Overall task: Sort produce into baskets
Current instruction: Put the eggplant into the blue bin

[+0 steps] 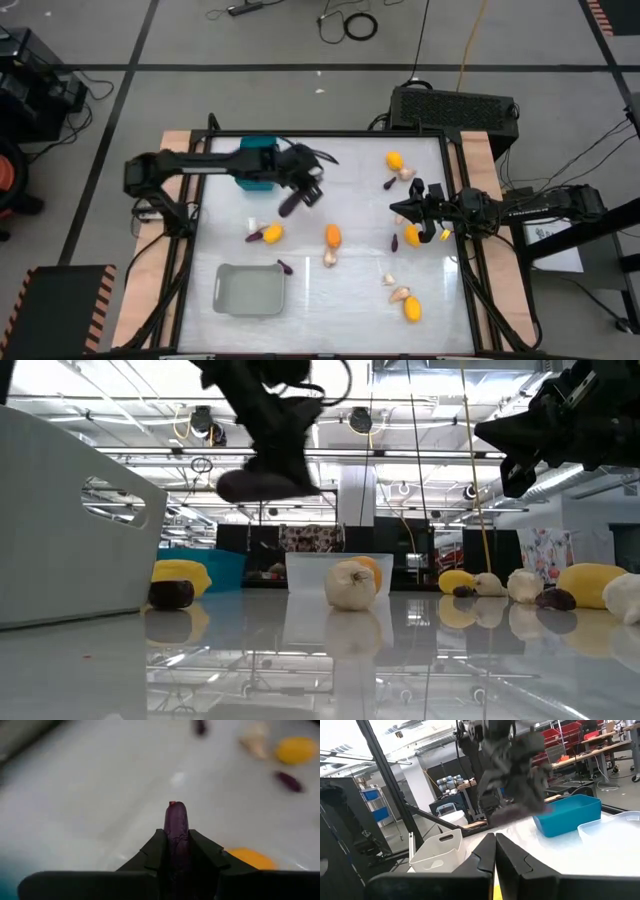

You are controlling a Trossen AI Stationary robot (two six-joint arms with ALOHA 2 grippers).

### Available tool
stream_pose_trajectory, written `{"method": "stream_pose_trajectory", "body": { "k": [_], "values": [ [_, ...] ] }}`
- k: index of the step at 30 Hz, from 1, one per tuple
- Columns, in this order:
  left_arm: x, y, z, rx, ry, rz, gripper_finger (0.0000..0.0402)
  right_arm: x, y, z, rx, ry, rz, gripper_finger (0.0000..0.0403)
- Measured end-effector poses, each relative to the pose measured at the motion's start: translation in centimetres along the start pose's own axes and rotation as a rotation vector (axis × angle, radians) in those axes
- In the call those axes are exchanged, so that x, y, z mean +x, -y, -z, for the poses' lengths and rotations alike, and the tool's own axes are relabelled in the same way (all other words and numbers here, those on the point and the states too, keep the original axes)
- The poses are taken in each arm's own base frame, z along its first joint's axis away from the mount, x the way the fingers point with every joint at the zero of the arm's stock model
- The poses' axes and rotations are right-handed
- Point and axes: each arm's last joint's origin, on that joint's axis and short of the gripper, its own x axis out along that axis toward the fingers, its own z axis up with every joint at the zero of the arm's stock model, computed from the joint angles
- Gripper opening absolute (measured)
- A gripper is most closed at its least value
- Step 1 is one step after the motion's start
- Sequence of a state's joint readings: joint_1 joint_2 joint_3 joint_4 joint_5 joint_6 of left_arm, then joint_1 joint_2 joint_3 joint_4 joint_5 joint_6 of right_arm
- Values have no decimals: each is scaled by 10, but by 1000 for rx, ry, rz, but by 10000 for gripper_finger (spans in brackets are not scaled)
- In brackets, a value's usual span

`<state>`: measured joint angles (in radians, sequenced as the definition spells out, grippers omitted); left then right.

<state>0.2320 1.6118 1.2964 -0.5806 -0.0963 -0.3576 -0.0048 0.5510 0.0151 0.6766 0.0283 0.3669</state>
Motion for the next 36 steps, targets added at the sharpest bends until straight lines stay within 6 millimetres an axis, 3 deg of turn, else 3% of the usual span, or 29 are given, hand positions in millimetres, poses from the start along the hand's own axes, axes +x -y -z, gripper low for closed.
{"method": "stream_pose_trajectory", "body": {
  "k": [5, 10, 25, 36],
  "values": [
    [-39, -33, 3, -32, -6, -266, 66, 0, 0, 0, -12, 0, 6, 4],
    [-55, -59, 9, -57, -33, -468, 66, 0, 0, 0, -21, 0, 7, 4],
    [-23, -129, 39, -243, -82, -554, 66, 0, 1, 0, -40, 10, 28, 4],
    [-5, -144, 52, -286, -61, -548, 83, 0, 1, 0, -66, 10, 28, 4]
  ]
}}
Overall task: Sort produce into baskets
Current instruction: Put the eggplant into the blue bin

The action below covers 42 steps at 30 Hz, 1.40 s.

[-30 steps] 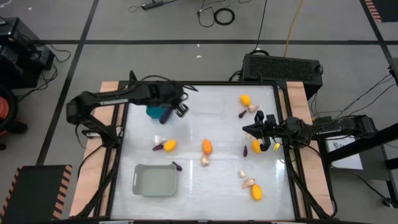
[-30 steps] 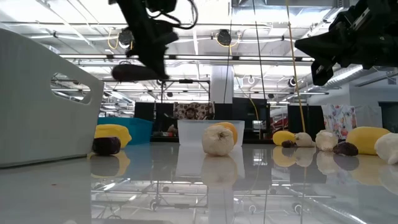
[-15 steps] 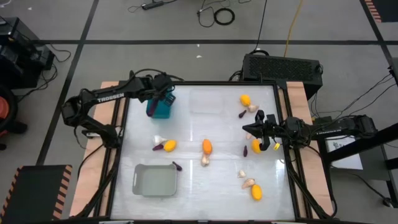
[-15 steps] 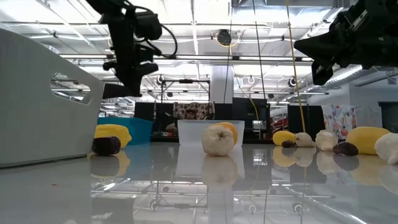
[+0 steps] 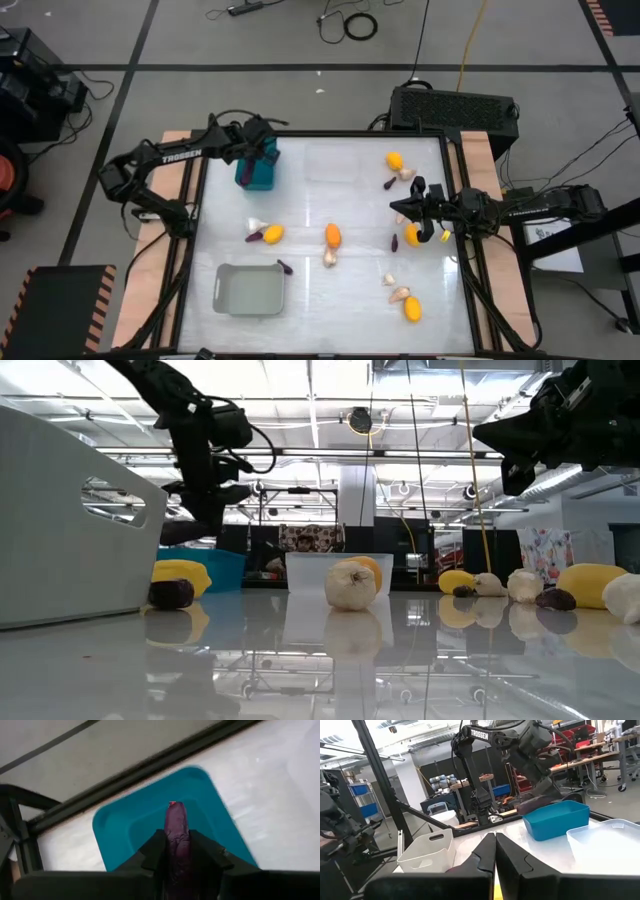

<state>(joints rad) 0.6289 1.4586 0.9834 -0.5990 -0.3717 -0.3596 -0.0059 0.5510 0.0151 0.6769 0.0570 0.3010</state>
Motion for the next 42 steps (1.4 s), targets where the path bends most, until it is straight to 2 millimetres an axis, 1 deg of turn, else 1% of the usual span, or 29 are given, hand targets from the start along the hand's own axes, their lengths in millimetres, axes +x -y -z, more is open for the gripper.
{"method": "stream_pose_trajectory", "body": {
  "k": [8, 13, 18, 23, 26, 29, 34, 38, 42],
  "values": [
    [10, 0, 9, 10, -9, -5, 115, 0, 0, 0, -26, 1, 3, 4],
    [11, -3, 6, 37, 5, -8, 140, 0, 0, 0, -33, 1, 3, 4],
    [13, -7, 3, 24, 16, -12, 165, 0, 0, 0, -33, 4, 2, 4],
    [12, -8, 2, 64, -3, 1, 175, 0, 0, 0, -33, 5, 2, 4],
    [4, -6, -4, 71, -45, 99, 176, 0, 0, -1, -33, 9, 1, 4],
    [-8, -2, -12, 78, -94, 214, 176, 0, 0, -2, -32, 17, -2, 4],
    [-33, 14, -18, 102, -95, 372, 176, 0, -1, -3, -32, 30, -7, 4],
    [-56, 32, -13, 171, -73, 505, 176, 0, -1, -3, -31, 25, -21, 4],
    [-79, 52, 4, 308, -117, 694, 176, 0, -2, -2, -1, 15, -40, 4]
  ]
}}
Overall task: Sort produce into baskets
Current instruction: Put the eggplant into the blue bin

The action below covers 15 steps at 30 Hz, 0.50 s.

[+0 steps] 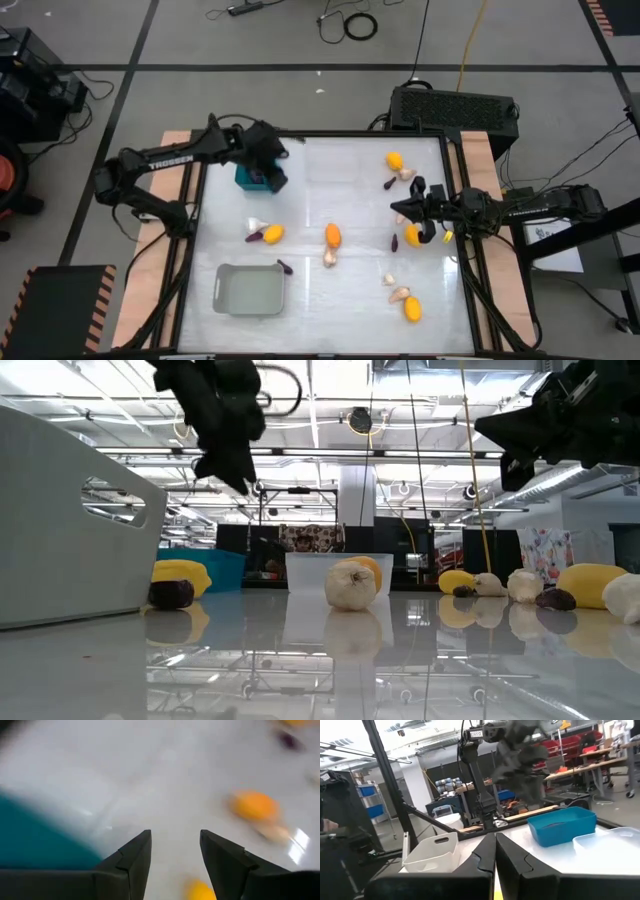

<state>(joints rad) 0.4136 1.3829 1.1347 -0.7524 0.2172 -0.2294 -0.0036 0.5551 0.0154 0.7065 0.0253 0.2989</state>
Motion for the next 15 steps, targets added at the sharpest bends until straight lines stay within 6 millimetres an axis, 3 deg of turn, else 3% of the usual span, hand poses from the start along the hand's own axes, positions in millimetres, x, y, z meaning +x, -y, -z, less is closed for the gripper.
{"method": "stream_pose_trajectory", "body": {
  "k": [6, 9, 15],
  "values": [
    [0, 51, 21, 113, -112, 237, 176, 0, 0, 0, 7, 0, 3, 4],
    [3, 82, 32, 268, -129, 355, 176, 0, 0, 0, 7, 1, 3, 4],
    [25, 137, 46, 548, -13, 382, 176, 0, 0, 0, 7, 2, 3, 4]
  ]
}}
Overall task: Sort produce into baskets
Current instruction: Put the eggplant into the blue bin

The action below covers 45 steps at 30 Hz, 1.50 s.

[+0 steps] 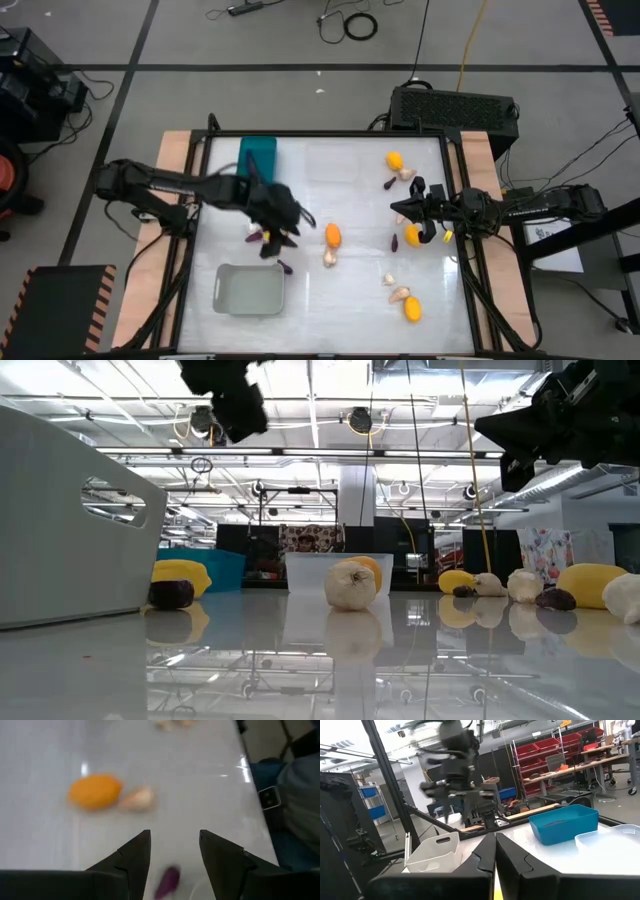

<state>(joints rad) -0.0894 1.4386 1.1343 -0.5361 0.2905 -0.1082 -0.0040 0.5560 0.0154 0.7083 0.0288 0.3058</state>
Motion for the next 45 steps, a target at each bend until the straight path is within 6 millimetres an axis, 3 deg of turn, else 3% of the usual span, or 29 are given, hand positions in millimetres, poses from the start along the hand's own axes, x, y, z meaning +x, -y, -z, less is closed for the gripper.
{"method": "stream_pose_trajectory", "body": {
  "k": [4, 6, 13, 18, 28, 40, 45],
  "values": [
    [26, 16, -5, -33, 7, 90, 176, 0, 0, -2, 7, 16, -5, 4],
    [32, 18, -4, -76, -74, 81, 176, 0, -1, -3, 18, 27, -8, 4],
    [16, 4, 27, -390, -546, -295, 176, 0, -1, -2, 24, 26, -6, 4],
    [14, -4, 48, -344, -684, -401, 176, 0, -1, -2, 24, 26, -6, 4],
    [32, -12, 79, -142, -753, -331, 176, 0, 0, -2, 21, 20, -4, 4],
    [48, -19, 88, -42, -671, -321, 176, 0, 0, -1, 11, 15, -3, 4],
    [48, -20, 88, -45, -675, -332, 176, 8, -3, 0, 47, -74, 9, 4]
  ]
}}
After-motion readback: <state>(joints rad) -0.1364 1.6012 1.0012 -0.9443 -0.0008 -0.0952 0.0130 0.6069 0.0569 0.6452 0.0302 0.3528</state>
